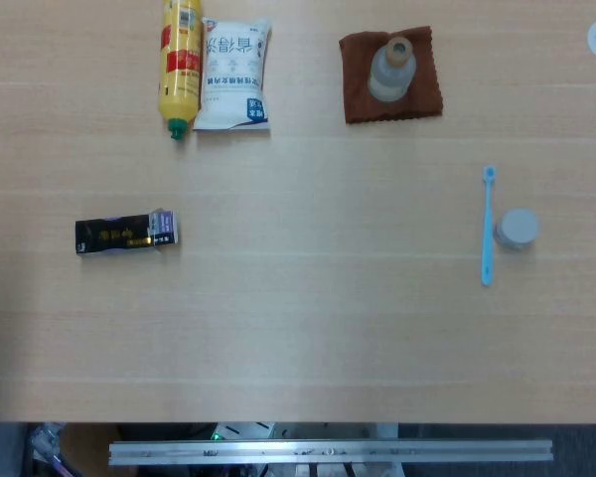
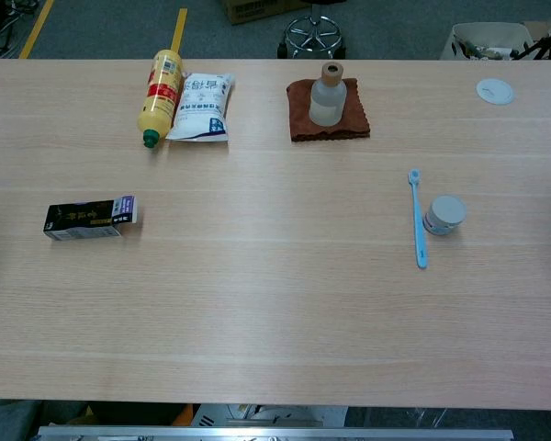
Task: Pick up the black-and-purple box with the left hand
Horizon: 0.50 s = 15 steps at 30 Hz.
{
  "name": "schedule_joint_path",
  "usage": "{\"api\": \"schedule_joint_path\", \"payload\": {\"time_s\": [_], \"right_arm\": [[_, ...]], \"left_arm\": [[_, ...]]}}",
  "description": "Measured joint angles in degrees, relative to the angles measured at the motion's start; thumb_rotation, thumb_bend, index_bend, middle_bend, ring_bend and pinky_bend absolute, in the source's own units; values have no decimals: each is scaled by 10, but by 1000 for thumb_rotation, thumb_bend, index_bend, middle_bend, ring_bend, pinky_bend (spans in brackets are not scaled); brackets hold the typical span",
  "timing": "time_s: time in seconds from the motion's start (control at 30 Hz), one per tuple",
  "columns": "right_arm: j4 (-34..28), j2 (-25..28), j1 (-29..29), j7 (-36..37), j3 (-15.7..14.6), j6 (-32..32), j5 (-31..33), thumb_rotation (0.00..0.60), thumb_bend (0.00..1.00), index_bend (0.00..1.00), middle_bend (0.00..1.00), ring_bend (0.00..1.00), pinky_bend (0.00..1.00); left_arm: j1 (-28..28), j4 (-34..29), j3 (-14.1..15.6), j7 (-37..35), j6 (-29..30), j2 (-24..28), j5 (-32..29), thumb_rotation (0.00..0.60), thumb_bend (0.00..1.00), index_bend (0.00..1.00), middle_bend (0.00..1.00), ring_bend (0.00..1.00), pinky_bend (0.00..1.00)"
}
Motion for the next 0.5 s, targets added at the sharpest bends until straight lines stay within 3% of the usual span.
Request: {"api": "schedule_joint_path", "payload": {"time_s": [0.5], "right_arm": [[23,-4,6,30,-1,-2,0,600,308,297,299,307,396]], "left_arm": [[-1,-17,-2,23,-5,0,-2,600,69,380,396,300,425]]}}
